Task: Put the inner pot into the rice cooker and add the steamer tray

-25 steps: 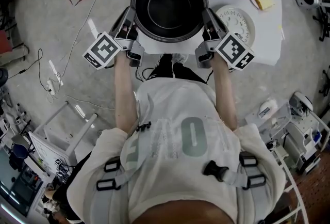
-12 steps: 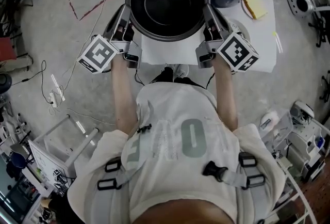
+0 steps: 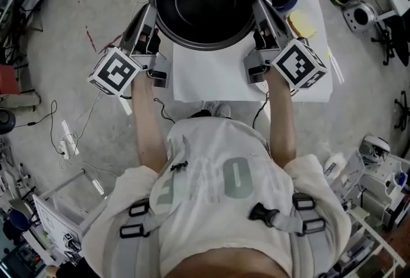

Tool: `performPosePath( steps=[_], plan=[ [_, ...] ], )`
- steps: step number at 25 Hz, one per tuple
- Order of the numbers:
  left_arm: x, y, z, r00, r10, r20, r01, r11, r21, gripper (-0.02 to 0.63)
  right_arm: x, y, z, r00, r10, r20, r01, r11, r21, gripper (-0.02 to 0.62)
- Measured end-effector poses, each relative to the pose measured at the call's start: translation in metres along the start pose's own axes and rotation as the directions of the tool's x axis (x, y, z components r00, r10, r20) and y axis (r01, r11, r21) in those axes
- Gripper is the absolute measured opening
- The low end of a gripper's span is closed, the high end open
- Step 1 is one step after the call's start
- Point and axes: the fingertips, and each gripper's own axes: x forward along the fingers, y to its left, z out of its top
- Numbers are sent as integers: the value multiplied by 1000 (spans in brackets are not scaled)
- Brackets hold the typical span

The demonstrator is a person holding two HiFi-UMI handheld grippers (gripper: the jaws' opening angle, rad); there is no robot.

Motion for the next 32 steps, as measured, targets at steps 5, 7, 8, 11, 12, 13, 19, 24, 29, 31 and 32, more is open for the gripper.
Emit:
performPosePath(
  steps=[5,7,8,11,12,13,19,24,29,31,32],
  plan=[
    [40,-38,24,993,-119,2,119,991,65,43,-1,5,48,996,-3,86,10,997,-78,38],
    [54,-52,28,988,-154,-8,154,984,94,43,-5,3,65,994,-16,109,28,994,-108,41],
    [62,-58,29,985,-169,-14,170,979,110,43,-7,0,73,992,-21,123,36,992,-119,41],
    [85,-79,35,977,-210,-30,212,963,166,43,-12,-6,98,986,-34,166,58,988,-140,43],
    [93,-86,36,973,-226,-36,229,957,180,43,-15,-9,104,983,-41,180,68,987,-146,44],
    [101,-94,36,969,-244,-43,248,950,189,43,-18,-12,111,980,-48,194,78,986,-150,44],
    [145,-122,30,946,-314,-77,323,922,212,43,-29,-34,140,961,-93,259,137,979,-154,49],
    [173,-124,20,936,-339,-100,352,914,200,43,-31,-54,149,953,-135,273,180,973,-145,51],
    [195,-115,2,934,-327,-140,349,919,184,43,-28,-80,145,949,-188,254,224,967,-120,52],
    [202,-113,-6,934,-322,-157,347,922,173,43,-28,-89,144,947,-208,246,241,964,-112,53],
    [206,-112,-10,934,-318,-165,344,924,167,43,-28,-94,143,946,-217,241,248,963,-107,54]
  ],
)
